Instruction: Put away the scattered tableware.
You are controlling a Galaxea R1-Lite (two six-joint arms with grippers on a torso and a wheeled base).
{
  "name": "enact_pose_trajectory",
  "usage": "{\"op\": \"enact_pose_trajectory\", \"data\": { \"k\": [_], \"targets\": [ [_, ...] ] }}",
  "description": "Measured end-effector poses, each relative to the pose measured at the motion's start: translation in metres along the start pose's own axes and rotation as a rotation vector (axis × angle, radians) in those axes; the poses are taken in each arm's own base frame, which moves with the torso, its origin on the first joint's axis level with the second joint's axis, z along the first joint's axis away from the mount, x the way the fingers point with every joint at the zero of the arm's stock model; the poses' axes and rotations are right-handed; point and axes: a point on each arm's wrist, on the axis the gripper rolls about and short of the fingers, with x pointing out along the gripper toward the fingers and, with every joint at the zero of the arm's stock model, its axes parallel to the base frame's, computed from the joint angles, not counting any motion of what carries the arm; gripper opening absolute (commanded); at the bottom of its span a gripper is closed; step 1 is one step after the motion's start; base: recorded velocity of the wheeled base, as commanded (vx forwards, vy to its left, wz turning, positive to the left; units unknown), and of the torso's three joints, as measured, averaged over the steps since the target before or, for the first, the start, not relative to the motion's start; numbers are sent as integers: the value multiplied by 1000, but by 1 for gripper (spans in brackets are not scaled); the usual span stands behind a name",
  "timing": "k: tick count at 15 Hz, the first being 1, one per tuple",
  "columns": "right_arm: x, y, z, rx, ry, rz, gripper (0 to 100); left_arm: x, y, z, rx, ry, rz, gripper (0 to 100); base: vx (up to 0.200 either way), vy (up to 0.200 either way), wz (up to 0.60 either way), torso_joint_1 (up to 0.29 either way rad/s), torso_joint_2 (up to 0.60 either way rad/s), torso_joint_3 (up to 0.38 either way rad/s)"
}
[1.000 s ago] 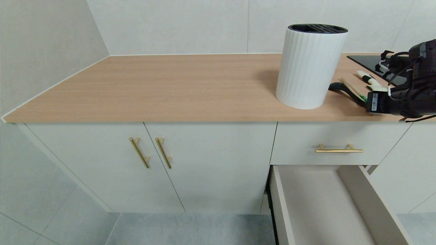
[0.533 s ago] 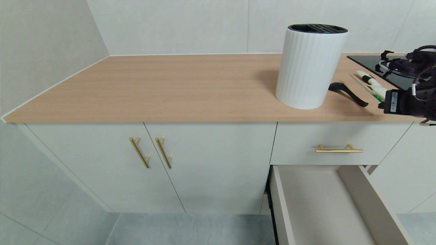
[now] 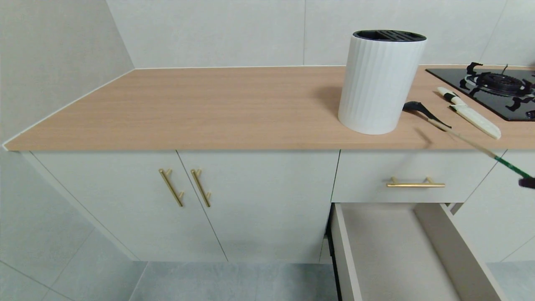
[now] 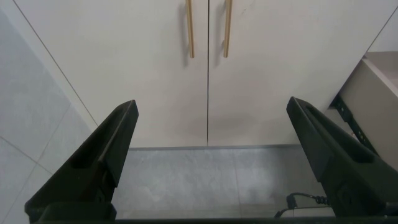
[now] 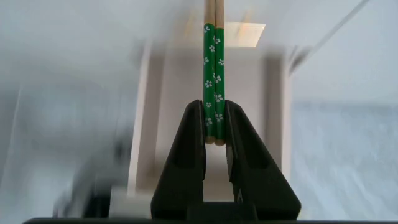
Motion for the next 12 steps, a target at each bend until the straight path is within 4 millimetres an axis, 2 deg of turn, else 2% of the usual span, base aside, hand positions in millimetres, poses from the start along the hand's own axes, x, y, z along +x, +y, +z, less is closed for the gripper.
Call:
{"op": "enact_pose_trajectory", "data": {
  "k": [2,4,8,12],
  "targets": [
    [-24,4,-27,-67,57,90,0,0,0,0,0,0,0,100,0,0,0,0,0,0],
    [-26,7,-46,-134,104,161,0,0,0,0,0,0,0,100,0,0,0,0,0,0],
    [14,16,-65,-174,303,225,0,0,0,0,0,0,0,100,0,0,0,0,0,0],
    [46,23,-71,-170,454,239,0,0,0,0,0,0,0,100,0,0,0,0,0,0]
  ]
}}
